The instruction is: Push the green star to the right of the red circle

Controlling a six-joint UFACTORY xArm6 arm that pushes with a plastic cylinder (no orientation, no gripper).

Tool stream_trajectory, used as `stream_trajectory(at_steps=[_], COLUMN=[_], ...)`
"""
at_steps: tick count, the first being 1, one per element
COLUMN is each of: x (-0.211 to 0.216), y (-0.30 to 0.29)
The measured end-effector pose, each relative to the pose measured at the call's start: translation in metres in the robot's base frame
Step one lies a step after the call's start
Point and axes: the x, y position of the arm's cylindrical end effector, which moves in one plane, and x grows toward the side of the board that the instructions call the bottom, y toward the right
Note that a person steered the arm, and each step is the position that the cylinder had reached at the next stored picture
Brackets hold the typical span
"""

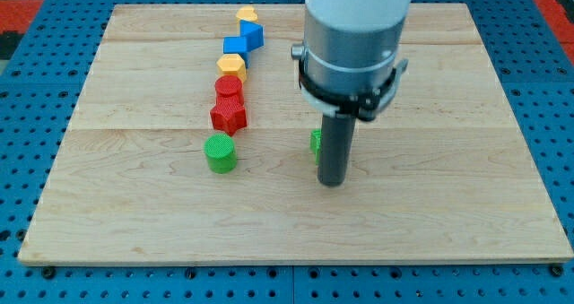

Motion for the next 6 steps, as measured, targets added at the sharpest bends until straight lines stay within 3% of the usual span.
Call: stream_trajectory(at_steps=[1, 2, 4, 6], x=[0.021, -0.019, -0.125, -0.141], y=[0.008, 0.032, -0.029, -0.050])
